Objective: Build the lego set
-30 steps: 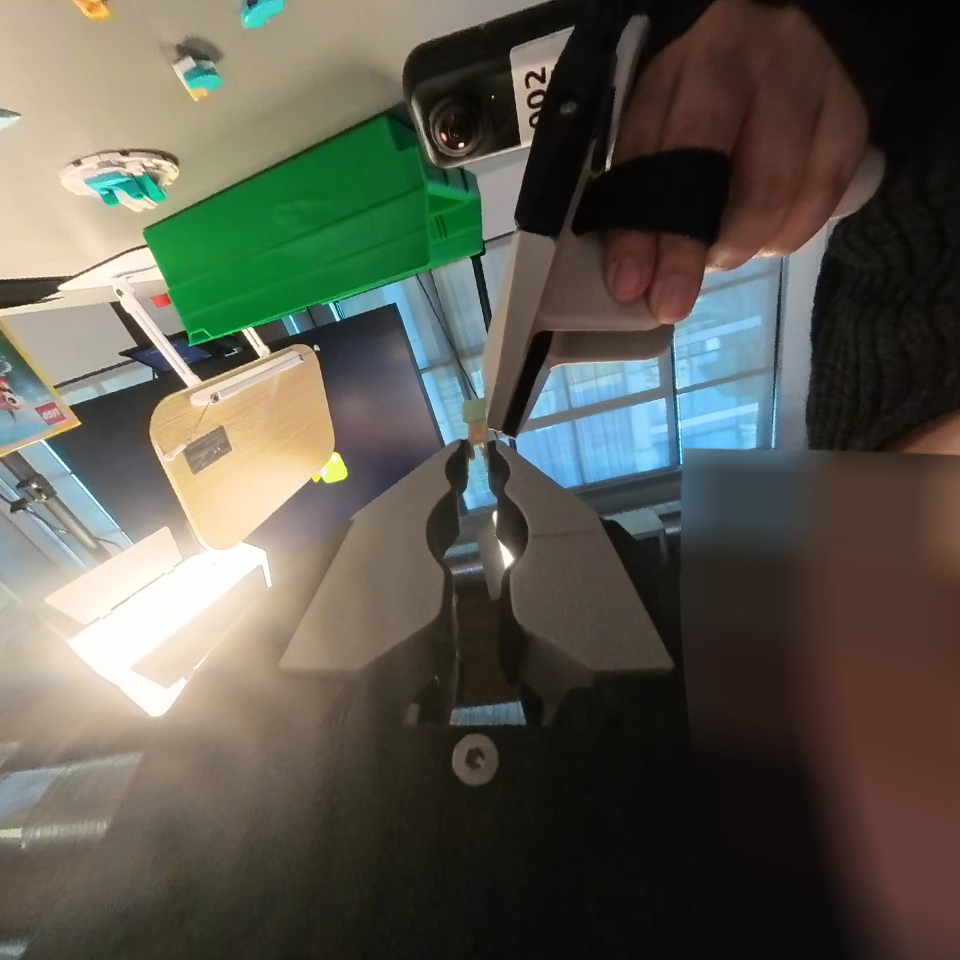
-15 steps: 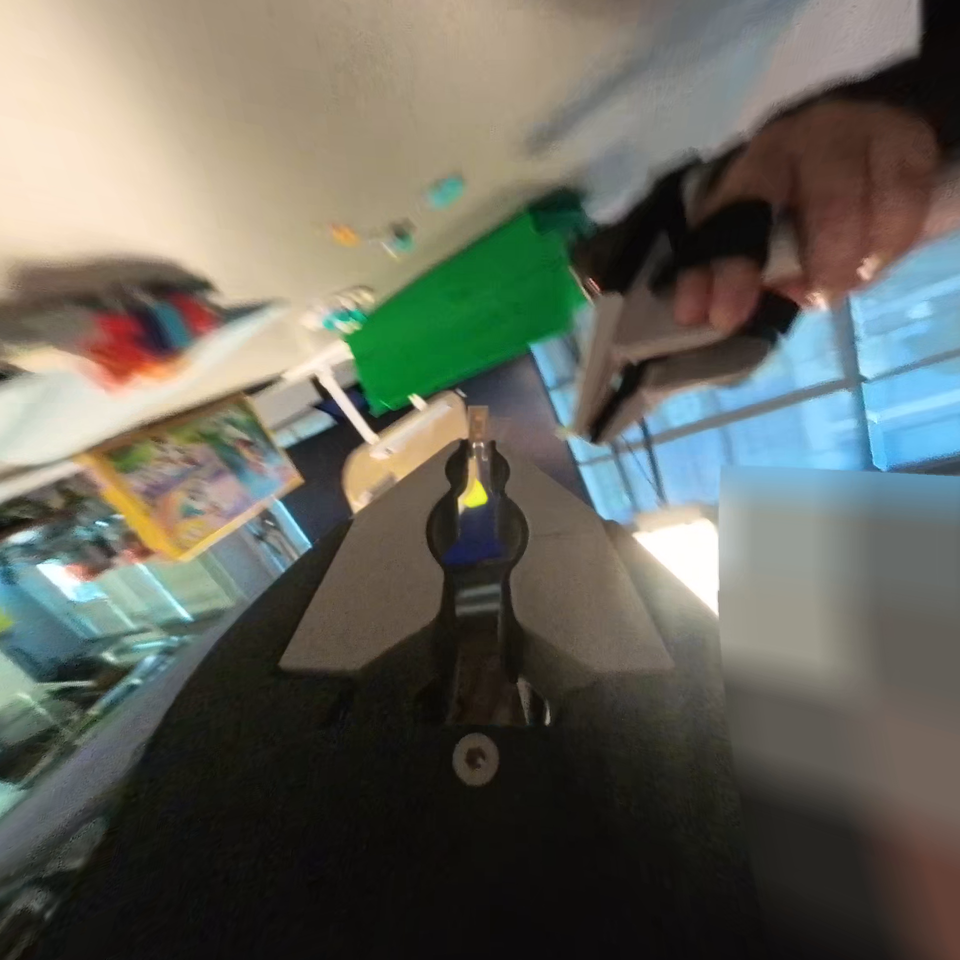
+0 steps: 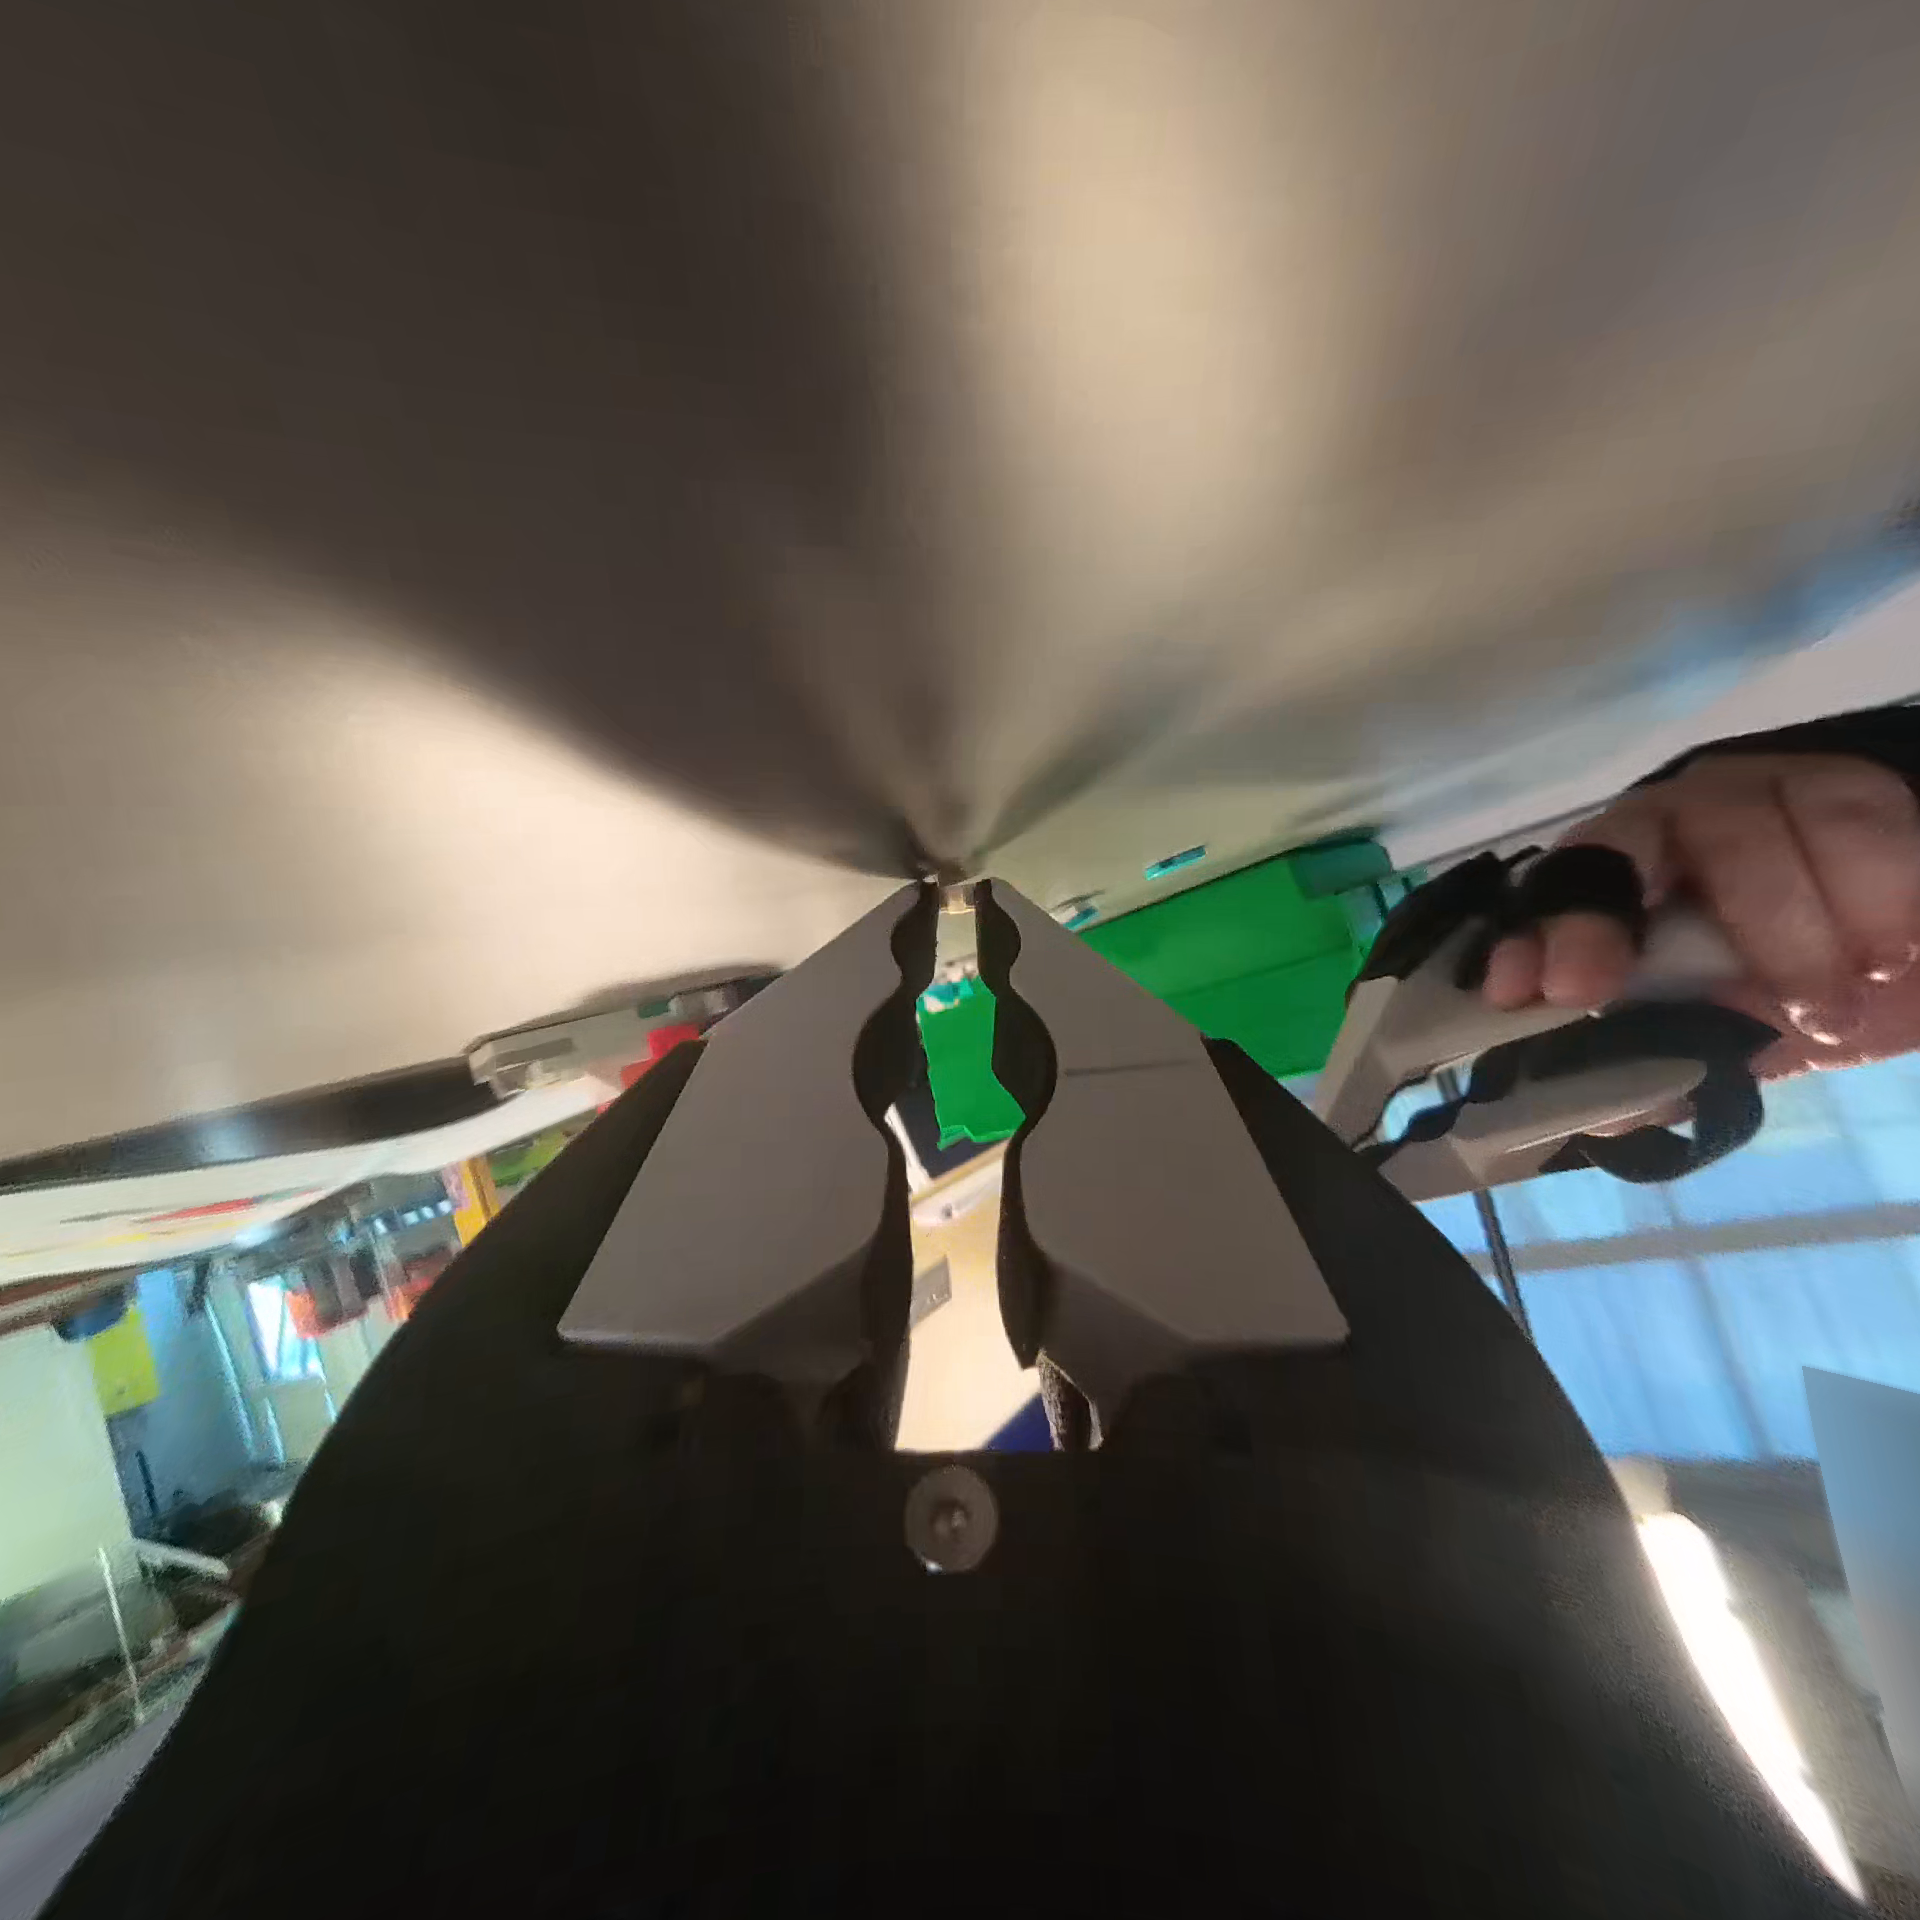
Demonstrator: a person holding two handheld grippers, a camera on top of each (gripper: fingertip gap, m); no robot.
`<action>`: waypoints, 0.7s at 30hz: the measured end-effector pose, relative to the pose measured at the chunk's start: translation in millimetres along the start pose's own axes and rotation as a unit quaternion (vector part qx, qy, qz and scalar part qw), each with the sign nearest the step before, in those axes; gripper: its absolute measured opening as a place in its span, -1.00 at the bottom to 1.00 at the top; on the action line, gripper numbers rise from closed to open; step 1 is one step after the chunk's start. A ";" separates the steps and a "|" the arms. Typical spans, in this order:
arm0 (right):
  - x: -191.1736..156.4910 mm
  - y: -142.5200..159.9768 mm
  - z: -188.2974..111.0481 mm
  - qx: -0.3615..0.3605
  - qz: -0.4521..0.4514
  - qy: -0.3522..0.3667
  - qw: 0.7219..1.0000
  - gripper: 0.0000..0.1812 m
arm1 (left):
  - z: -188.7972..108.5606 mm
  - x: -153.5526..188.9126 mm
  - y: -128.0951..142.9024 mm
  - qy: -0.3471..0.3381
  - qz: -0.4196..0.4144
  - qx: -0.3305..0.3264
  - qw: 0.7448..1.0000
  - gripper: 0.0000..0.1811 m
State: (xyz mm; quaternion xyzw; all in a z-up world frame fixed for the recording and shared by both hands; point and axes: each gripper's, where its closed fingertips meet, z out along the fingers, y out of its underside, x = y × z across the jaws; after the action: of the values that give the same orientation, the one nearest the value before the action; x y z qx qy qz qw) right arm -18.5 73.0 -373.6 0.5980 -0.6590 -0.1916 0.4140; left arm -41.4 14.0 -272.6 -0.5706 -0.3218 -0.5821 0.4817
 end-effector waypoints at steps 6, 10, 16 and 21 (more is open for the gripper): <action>6.6 2.2 -1.0 0.016 0.026 -0.009 0.999 -0.83 | 0.1 -5.5 -4.5 0.000 0.006 0.001 1.000 -0.99; 2.8 13.0 -7.2 -0.009 0.090 -0.043 0.995 -0.64 | -1.9 -9.7 -3.4 -0.003 0.005 -0.002 1.000 -0.99; -20.3 38.7 -21.8 -0.120 0.528 -0.067 0.838 -0.77 | -10.1 -22.6 -7.3 -0.051 0.070 -0.007 0.996 -0.98; -12.5 42.4 -27.1 -0.102 0.862 -0.008 0.497 -0.91 | -14.8 -31.7 -8.8 -0.165 0.287 -0.052 0.942 -0.99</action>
State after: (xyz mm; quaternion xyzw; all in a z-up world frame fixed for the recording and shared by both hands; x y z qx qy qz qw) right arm -25.0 100.4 -330.1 -0.3149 -0.8262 0.1896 0.4269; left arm -58.5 9.4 -304.0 -0.7510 -0.1888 -0.3327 0.5382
